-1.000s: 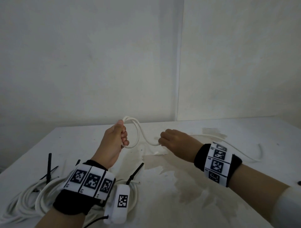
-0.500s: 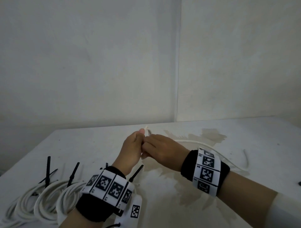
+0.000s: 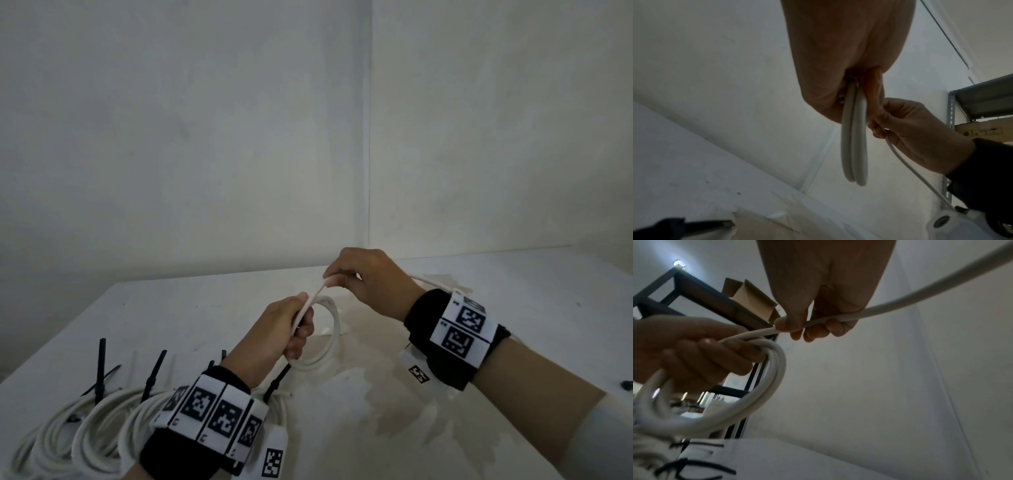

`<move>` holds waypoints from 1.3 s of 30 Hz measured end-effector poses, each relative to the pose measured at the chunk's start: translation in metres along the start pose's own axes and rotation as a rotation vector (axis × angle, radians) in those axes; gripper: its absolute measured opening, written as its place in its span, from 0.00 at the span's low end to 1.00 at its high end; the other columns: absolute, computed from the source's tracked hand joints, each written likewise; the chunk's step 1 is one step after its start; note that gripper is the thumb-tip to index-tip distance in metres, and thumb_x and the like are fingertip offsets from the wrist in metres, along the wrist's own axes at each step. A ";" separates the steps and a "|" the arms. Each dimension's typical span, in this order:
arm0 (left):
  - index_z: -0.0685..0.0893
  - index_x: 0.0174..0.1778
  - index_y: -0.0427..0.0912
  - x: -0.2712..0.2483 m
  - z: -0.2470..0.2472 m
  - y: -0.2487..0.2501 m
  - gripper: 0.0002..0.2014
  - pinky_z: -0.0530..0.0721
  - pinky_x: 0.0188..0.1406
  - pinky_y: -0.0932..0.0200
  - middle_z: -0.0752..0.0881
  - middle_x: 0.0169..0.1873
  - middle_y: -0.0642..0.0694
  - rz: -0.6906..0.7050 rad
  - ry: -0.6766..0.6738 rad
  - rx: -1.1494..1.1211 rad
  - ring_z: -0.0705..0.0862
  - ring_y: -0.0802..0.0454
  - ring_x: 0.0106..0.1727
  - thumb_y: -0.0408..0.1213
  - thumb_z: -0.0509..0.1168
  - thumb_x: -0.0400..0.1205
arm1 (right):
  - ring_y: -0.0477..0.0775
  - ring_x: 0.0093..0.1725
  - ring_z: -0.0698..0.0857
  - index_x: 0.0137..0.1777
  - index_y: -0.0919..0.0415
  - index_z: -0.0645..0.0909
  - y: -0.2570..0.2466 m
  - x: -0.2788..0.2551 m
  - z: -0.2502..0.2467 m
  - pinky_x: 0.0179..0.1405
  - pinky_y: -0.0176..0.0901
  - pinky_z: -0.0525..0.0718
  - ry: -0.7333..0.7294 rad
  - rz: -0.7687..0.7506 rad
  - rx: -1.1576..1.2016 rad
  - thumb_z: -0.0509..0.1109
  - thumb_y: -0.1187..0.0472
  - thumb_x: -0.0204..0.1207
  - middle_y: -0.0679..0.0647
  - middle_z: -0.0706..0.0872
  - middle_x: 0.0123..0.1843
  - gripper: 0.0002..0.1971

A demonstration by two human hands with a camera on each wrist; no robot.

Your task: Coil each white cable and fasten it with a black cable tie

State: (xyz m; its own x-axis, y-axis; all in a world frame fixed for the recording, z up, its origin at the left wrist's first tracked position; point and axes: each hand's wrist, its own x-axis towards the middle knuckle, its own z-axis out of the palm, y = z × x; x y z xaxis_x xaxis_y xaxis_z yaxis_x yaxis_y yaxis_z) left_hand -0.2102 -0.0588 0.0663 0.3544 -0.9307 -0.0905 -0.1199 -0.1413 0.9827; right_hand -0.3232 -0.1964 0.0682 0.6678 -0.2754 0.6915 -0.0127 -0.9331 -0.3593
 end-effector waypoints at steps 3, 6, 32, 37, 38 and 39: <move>0.70 0.28 0.41 -0.003 0.000 0.003 0.21 0.60 0.14 0.68 0.66 0.17 0.52 -0.005 -0.018 -0.050 0.59 0.59 0.14 0.42 0.48 0.87 | 0.44 0.35 0.77 0.45 0.68 0.87 -0.003 0.000 -0.004 0.39 0.23 0.73 -0.053 0.170 0.087 0.70 0.64 0.75 0.58 0.87 0.38 0.07; 0.68 0.27 0.42 -0.005 0.000 0.008 0.21 0.58 0.14 0.68 0.63 0.16 0.54 0.046 -0.022 -0.082 0.57 0.60 0.15 0.45 0.49 0.86 | 0.41 0.34 0.80 0.46 0.66 0.86 -0.013 -0.003 -0.002 0.41 0.31 0.77 -0.131 0.296 0.190 0.65 0.65 0.79 0.48 0.85 0.36 0.08; 0.69 0.28 0.42 -0.005 0.007 0.024 0.19 0.73 0.25 0.64 0.65 0.16 0.55 0.138 0.039 -0.085 0.64 0.59 0.16 0.40 0.49 0.87 | 0.37 0.20 0.72 0.33 0.54 0.73 -0.027 -0.010 -0.021 0.24 0.24 0.70 -0.124 0.455 0.301 0.55 0.58 0.84 0.48 0.75 0.24 0.17; 0.66 0.26 0.43 -0.003 0.015 0.030 0.19 0.68 0.16 0.67 0.63 0.15 0.55 0.159 0.084 -0.195 0.60 0.58 0.15 0.38 0.50 0.85 | 0.40 0.23 0.72 0.35 0.55 0.77 -0.028 -0.010 -0.024 0.27 0.28 0.70 -0.051 0.434 0.327 0.56 0.58 0.84 0.46 0.76 0.23 0.16; 0.66 0.26 0.43 -0.003 0.015 0.030 0.19 0.66 0.15 0.67 0.63 0.15 0.55 0.164 0.080 -0.211 0.60 0.59 0.15 0.38 0.50 0.85 | 0.39 0.24 0.72 0.36 0.57 0.78 -0.027 -0.011 -0.025 0.29 0.28 0.70 -0.045 0.424 0.314 0.56 0.59 0.84 0.44 0.78 0.23 0.16; 0.66 0.27 0.43 -0.003 0.014 0.030 0.18 0.65 0.15 0.68 0.63 0.15 0.55 0.164 0.078 -0.230 0.59 0.59 0.15 0.38 0.50 0.85 | 0.39 0.24 0.73 0.38 0.59 0.79 -0.025 -0.014 -0.027 0.29 0.27 0.70 -0.041 0.423 0.296 0.56 0.59 0.84 0.42 0.79 0.24 0.16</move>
State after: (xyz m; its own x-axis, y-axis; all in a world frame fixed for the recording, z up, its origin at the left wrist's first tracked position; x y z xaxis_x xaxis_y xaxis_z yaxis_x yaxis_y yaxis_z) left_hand -0.2280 -0.0652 0.0940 0.4193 -0.9046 0.0766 0.0283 0.0974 0.9948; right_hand -0.3521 -0.1753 0.0843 0.6782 -0.6001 0.4243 -0.0809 -0.6348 -0.7684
